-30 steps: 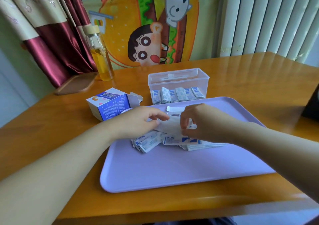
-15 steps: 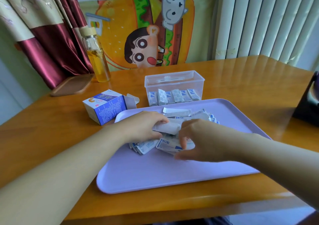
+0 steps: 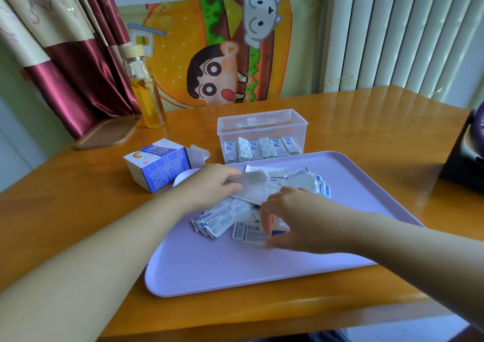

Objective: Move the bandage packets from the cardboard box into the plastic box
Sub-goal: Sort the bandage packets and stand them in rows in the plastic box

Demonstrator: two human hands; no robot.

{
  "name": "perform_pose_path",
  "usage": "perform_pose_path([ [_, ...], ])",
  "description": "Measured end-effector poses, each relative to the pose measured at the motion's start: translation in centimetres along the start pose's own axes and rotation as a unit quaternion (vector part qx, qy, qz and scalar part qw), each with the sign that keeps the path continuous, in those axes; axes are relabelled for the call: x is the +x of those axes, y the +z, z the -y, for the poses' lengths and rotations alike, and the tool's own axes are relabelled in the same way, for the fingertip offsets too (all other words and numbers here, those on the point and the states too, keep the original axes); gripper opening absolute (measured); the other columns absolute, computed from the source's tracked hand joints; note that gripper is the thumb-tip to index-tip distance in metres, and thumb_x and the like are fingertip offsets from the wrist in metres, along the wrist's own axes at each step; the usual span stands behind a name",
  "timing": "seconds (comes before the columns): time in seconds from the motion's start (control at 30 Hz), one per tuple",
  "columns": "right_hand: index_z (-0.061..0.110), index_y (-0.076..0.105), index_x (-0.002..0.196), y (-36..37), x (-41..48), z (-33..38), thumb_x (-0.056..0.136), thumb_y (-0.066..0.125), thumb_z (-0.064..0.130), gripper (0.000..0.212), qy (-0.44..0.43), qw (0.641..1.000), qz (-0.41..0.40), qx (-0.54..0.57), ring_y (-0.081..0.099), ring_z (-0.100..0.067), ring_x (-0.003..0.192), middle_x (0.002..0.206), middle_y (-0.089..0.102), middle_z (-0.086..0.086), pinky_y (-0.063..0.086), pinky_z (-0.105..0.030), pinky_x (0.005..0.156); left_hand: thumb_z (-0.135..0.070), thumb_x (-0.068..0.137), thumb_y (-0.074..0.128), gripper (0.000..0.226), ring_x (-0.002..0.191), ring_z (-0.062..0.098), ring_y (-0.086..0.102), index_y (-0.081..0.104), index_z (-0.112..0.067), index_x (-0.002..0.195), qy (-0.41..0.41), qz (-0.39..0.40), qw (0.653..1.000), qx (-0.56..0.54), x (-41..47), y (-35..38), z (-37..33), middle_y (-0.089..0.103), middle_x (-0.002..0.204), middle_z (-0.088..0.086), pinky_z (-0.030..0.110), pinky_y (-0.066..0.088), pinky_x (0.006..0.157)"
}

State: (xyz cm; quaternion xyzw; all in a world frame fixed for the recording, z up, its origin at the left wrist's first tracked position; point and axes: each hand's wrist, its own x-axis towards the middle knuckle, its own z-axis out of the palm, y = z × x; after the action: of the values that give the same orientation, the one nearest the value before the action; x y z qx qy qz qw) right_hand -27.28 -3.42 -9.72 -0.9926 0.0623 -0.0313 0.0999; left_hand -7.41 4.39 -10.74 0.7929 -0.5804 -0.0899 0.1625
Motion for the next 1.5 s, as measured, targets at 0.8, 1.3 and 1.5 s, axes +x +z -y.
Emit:
perform_pose_path([
  [0.8,0.001,0.067,0.089,-1.0,1.9,-3.8,0.080,0.072,0.017,0.019,0.209,0.804,-0.167,0.531,0.048,-0.008,0.051,0.063,0.055,-0.005,0.039,-0.025,0.059,-0.005,0.092,0.054,0.014,0.074,0.015,0.070,0.066,-0.013,0.095,-0.108,-0.032,0.801,-0.588,-2.7,0.8,-5.2,0.074,0.083,0.005,0.028,0.058,0.066],
  [1.3,-0.017,0.056,0.105,-1.6,2.7,-3.9,0.080,0.072,0.012,0.042,0.218,0.769,-0.165,0.578,0.042,-0.010,0.055,0.074,0.049,-0.011,0.036,-0.023,0.058,-0.009,0.089,0.060,0.015,0.074,0.013,0.069,0.063,-0.016,0.102,-0.106,-0.070,0.805,-0.579,-3.0,1.2,-6.4,0.072,0.090,0.004,0.020,0.054,0.057],
  [1.5,0.003,0.066,0.093,-2.4,2.2,-4.7,0.087,0.064,0.011,0.010,0.209,0.740,-0.283,0.573,0.049,-0.008,0.049,0.063,0.058,-0.005,0.040,-0.023,0.056,-0.013,0.100,0.041,0.022,0.077,0.018,0.070,0.060,-0.010,0.112,-0.166,-0.060,0.691,-0.701,-3.0,1.0,-5.8,0.071,0.099,0.011,0.024,0.058,0.059],
])
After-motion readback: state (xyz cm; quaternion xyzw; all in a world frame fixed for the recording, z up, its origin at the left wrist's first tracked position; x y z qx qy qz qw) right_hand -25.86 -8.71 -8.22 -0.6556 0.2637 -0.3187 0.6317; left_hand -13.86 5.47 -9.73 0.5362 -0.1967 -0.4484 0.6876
